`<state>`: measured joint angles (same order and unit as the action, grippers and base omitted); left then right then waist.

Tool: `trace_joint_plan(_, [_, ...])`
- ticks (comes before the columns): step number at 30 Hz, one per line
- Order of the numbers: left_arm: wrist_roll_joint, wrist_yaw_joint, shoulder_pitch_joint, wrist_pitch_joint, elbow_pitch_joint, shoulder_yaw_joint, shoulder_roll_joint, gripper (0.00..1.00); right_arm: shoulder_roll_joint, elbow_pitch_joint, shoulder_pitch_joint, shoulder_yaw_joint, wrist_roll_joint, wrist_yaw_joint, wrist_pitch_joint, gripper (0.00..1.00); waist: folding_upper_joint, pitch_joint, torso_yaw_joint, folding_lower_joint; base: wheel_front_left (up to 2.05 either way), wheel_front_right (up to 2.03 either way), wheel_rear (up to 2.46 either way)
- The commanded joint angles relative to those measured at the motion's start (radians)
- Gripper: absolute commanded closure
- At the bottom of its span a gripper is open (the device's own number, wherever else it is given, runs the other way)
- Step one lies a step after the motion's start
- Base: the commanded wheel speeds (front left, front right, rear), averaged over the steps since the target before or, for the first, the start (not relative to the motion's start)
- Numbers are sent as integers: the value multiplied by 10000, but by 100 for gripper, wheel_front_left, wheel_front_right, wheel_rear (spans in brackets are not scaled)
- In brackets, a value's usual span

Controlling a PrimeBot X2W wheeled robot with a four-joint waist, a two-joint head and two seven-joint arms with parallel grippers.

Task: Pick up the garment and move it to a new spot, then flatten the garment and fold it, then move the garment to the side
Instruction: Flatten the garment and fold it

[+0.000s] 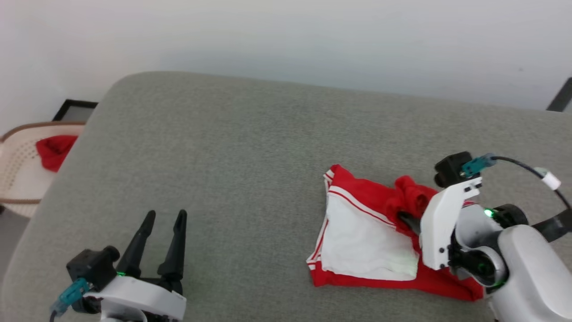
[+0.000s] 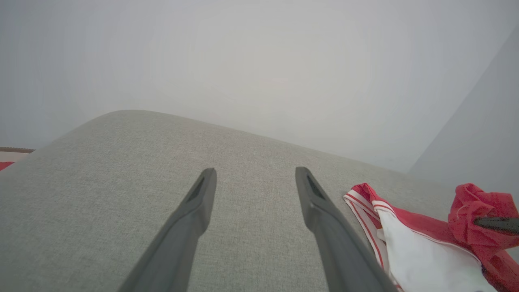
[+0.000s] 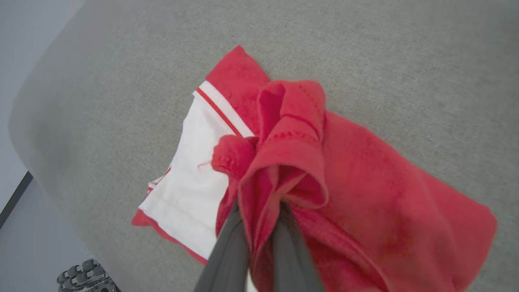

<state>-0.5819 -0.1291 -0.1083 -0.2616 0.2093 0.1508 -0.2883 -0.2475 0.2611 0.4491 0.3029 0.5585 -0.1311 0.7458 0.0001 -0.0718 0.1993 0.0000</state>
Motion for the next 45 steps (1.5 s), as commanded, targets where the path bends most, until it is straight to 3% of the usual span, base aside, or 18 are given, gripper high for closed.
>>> trace_joint_plan(1, [-85, -23, -130, -32, 38, 16, 29, 0, 68, 215, 196, 126, -4, 8, -139, 100, -1, -30, 261, 0, 0, 0, 0])
trace_joint_plan(13, [-148, -23, -432, -32, 261, 248, 122, 0, 636, 2512, 1101, 1186, 191, 8, -1153, 100, -1, -148, 627, 0, 0, 0, 0])
trace_joint_plan(14, [-152, -23, -436, -32, 268, 236, 110, 0, 641, 2622, 1196, 1300, 209, 8, -1253, 88, -1, -147, 618, 0, 0, 0, 0])
trace_joint_plan(16, [-150, -23, -420, -32, 297, 191, 77, 0, 660, 2809, 1325, 1486, 306, 8, -1444, 54, -1, -134, 581, 0, 0, 0, 0])
trace_joint_plan(17, [-153, -23, -404, -32, 310, 159, 66, 0, 652, 2867, 1371, 1601, 364, 8, -1526, 13, -1, -120, 547, 0, 0, 0, 0])
trace_joint_plan(18, [-163, -23, -387, -32, 309, 117, 60, 0, 603, 2911, 1416, 1738, 411, 8, -1588, 0, -1, -103, 507, 0, 0, 0, 0])
trace_joint_plan(32, [6, -23, -39, -32, 265, -289, -16, 0, -23, 1592, 1411, 2655, 1777, 8, -2482, 0, -1, 216, -353, 0, 0, 0, 0])
trace_joint_plan(45, [172, -23, 414, -32, -96, -798, -158, 0, -1718, -122, 266, 1835, 1695, 8, -4307, 0, -1, 561, -1570, 0, 0, 0, 0])
